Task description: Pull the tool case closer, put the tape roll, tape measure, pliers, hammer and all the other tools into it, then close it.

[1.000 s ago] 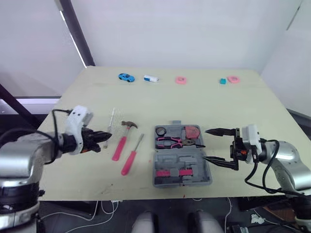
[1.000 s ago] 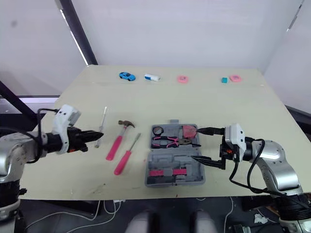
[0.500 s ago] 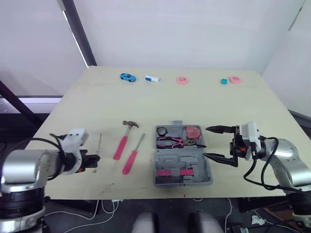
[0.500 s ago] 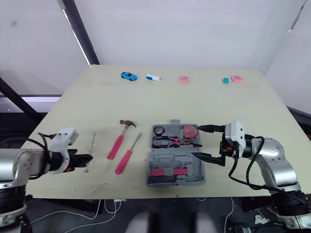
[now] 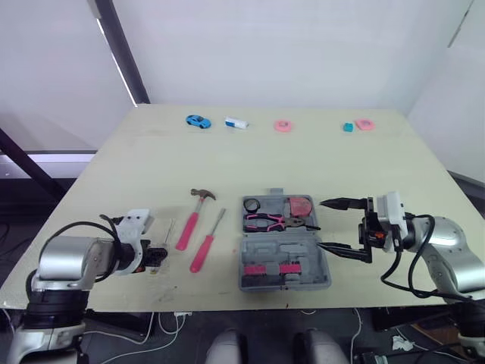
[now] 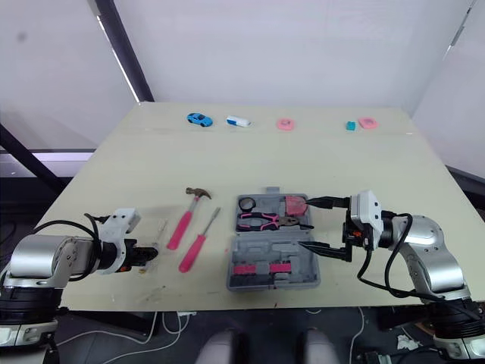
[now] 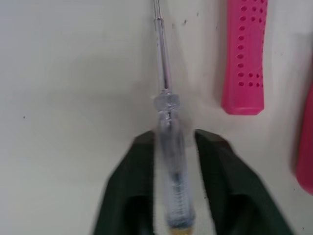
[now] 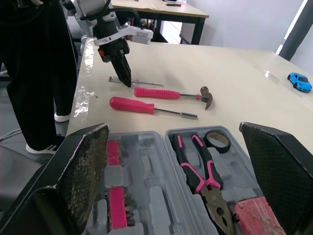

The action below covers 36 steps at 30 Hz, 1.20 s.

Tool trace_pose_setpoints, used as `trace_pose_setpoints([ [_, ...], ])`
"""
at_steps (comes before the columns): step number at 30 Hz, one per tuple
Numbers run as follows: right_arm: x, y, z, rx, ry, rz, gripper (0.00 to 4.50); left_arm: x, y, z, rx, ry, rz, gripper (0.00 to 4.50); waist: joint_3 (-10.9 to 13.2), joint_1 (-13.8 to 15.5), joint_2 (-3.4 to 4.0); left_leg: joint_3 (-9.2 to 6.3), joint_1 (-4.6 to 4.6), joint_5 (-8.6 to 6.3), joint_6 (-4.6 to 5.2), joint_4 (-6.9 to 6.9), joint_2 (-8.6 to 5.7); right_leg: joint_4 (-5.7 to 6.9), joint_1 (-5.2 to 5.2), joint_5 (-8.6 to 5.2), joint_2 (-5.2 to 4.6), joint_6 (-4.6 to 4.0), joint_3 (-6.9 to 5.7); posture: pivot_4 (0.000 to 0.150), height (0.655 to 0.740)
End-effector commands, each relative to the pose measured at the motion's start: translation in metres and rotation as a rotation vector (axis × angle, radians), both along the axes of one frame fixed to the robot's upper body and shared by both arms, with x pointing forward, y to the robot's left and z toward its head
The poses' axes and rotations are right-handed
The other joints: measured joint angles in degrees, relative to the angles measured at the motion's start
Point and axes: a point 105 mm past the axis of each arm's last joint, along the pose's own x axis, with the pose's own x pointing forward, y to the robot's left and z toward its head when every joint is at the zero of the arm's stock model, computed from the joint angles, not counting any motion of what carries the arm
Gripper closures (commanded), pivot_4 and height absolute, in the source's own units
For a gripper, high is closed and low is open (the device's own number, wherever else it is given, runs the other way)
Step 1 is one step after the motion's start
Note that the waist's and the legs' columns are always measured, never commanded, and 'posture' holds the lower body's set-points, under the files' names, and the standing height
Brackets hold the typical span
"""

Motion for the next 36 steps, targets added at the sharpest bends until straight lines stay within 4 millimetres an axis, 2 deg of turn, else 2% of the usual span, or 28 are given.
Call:
trace_pose_setpoints([
  [1, 0.001, -0.002, 0.01, 0.012, -0.054, -0.01, 0.0, 0.0, 0.01, 0.0, 0.022, -0.035, 0.044, 1.39, 0.0, 0.0, 0.02, 0.0, 0.0, 0.0, 0.0, 0.0, 0.0, 0.0, 0.0, 0.0, 0.0, 0.0, 0.0, 0.15, 0.7395],
  [2, 0.001, -0.003, 0.01, 0.013, -0.054, -0.012, 0.0, -0.001, 0.011, 0.0, 0.022, -0.048, 0.046, 0.81, 0.0, -0.1, 0.03, 0.0, 0.0, 0.0, 0.0, 0.0, 0.0, 0.0, 0.0, 0.0, 0.0, 0.0, 0.0, 0.15, 0.7395],
  [4, 0.001, -0.003, 0.009, 0.011, -0.053, -0.014, 0.0, -0.004, 0.011, -0.004, 0.043, -0.089, 0.031, 0.03, -0.1, -0.3, 0.16, -0.01, 0.02, 0.0, 0.0, 0.0, 0.02, 0.01, 0.0, 0.0, 0.0, -0.01, 0.02, 0.15, 0.7395],
  [9, 0.001, -0.006, 0.007, 0.007, -0.051, -0.032, 0.0, -0.017, 0.008, -0.02, 0.074, -0.238, 0.042, 0.03, -0.2, -0.2, 0.3, 0.06, 0.15, 0.0, 0.0, -0.13, 0.02, -0.02, 0.0, 0.0, -0.08, -0.02, 0.16, 0.15, 0.7395],
  [13, 0.002, -0.005, 0.006, 0.007, -0.049, -0.033, 0.0, -0.016, -0.007, -0.022, 0.046, -0.422, 0.04, 0.03, -0.2, -0.1, 0.37, 0.08, 0.16, -0.01, 0.0, -0.13, -0.01, -0.06, 0.02, 0.02, -0.14, -0.05, 0.14, 0.15, 0.7395],
  [25, 0.002, -0.005, 0.004, -0.008, -0.049, -0.032, 0.0, -0.008, -0.022, -0.04, 0.037, -0.567, 0.069, 0.03, -0.3, 1.3, 0.43, 0.09, 0.11, 0.0, 0.01, -0.13, -0.03, -0.09, 0.02, 0.03, -0.14, -0.07, 0.05, 0.15, 0.7395],
  [27, 0.002, -0.003, 0.004, -0.006, -0.048, -0.031, 0.0, -0.007, -0.024, -0.043, 0.044, -0.574, 0.061, 0.58, -0.3, 1.4, 0.44, 0.12, 0.08, 0.0, 0.01, -0.12, -0.04, -0.1, 0.04, 0.03, -0.14, -0.08, -0.02, 0.15, 0.7395],
  [29, 0.002, -0.003, 0.004, -0.005, -0.048, -0.031, 0.0, -0.005, -0.025, -0.044, 0.051, -0.592, 0.062, 1.66, -0.3, 1.4, 0.44, 0.11, 0.07, 0.0, 0.01, -0.12, -0.04, -0.12, 0.07, 0.03, -0.14, -0.08, -0.05, 0.15, 0.7395],
  [30, 0.002, -0.003, 0.004, -0.005, -0.048, -0.031, 0.0, -0.005, -0.025, -0.044, 0.049, -0.597, 0.065, 1.66, -0.3, 1.4, 0.44, 0.11, 0.07, 0.0, 0.01, -0.12, -0.04, -0.12, 0.07, 0.03, -0.14, -0.08, -0.05, 0.15, 0.7395],
  [35, 0.001, -0.003, 0.004, -0.006, -0.049, -0.032, 0.0, -0.002, -0.024, -0.045, 0.054, -0.608, 0.066, 3.52, -0.3, 1.4, 0.44, 0.1, 0.01, 0.0, 0.01, -0.12, -0.07, -0.18, 0.07, 0.03, -0.15, -0.07, -0.08, 0.15, 0.7395],
  [36, 0.001, -0.003, 0.004, -0.005, -0.05, -0.032, 0.0, -0.002, -0.024, -0.045, 0.053, -0.607, 0.064, 4.14, -0.3, 1.3, 0.44, 0.1, 0.0, 0.0, 0.01, -0.12, -0.07, -0.19, 0.07, 0.02, -0.15, -0.07, -0.09, 0.15, 0.7395],
])
